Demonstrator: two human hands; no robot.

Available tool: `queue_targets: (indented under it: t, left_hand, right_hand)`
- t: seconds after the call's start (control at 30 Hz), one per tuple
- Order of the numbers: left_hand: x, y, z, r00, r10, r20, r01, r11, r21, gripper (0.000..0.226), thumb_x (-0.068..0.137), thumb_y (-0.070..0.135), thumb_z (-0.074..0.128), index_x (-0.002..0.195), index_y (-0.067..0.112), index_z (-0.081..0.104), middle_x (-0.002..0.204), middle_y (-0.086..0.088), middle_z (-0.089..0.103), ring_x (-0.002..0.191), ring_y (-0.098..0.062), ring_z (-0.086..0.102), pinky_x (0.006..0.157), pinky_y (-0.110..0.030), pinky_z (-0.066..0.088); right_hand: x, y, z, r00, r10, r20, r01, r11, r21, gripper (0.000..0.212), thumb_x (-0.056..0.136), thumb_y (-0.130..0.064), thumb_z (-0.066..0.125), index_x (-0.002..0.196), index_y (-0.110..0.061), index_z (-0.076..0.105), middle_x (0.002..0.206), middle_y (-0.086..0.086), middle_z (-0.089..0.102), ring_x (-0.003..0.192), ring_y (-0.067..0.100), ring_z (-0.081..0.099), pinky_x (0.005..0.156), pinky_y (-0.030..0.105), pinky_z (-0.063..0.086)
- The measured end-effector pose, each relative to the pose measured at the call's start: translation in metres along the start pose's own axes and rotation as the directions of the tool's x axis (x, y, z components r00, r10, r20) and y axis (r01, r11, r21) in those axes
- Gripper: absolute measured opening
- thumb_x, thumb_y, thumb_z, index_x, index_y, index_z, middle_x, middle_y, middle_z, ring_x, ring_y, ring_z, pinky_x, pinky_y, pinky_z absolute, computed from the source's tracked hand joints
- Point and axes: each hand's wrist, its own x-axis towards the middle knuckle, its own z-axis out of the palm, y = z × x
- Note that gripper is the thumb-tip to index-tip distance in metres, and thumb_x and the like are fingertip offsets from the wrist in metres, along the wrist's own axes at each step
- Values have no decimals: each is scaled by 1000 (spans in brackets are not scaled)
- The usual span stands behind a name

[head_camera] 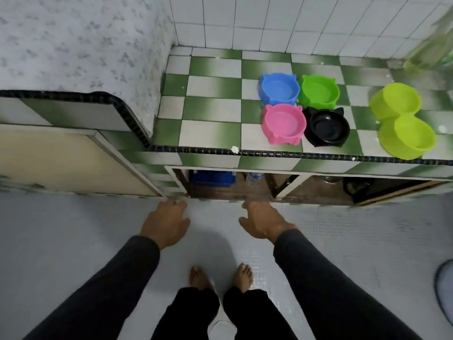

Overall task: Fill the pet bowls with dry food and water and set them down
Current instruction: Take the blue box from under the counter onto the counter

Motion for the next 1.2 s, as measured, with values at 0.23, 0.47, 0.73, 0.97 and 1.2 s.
queue_targets:
  t: [0.23,0.47,0.73,0.97,1.2]
  left_hand:
    - [55,-21,76,998,-25,63,22,999,41,50,103,41,48,148,19,46,139,-10,51,126,-31,48,101,-46,48]
    - [140,-56,160,998,-17,56,14,999,49,54,103,46,48,149,18,45,136,-11,52,121,-31,51,97,-45,50]
    - [249,-99,252,997,0,-72,-2,1000,-27,60,103,45,52,155,17,39,153,-12,44,136,-33,44,108,-48,45]
    - [335,-119,305,977,27,-212,-65,983,-173,64,103,40,57,156,11,39,157,-18,38,142,-35,39,118,-39,32]
    - [398,-130,312,948,54,-313,-127,968,-218,63,101,41,58,155,13,40,153,-20,40,140,-35,40,119,-44,34]
  right_hand:
    - [67,24,63,999,6,49,-4,999,-33,49,100,-41,54,143,-18,50,142,10,52,127,30,51,107,44,44]
    - [168,56,142,997,-13,81,15,1000,-21,53,101,-43,52,146,-16,46,143,12,51,131,31,48,108,43,42]
    - [291,93,224,998,8,62,-10,1000,22,63,102,-44,51,155,-17,34,154,12,41,140,31,39,116,44,36]
    - [377,112,255,993,-17,-118,32,992,126,61,99,-38,59,152,-14,39,143,15,51,128,31,52,106,33,42]
    - [436,123,253,962,-24,-272,81,976,200,66,100,-42,57,156,-19,30,148,16,45,132,32,48,106,31,39]
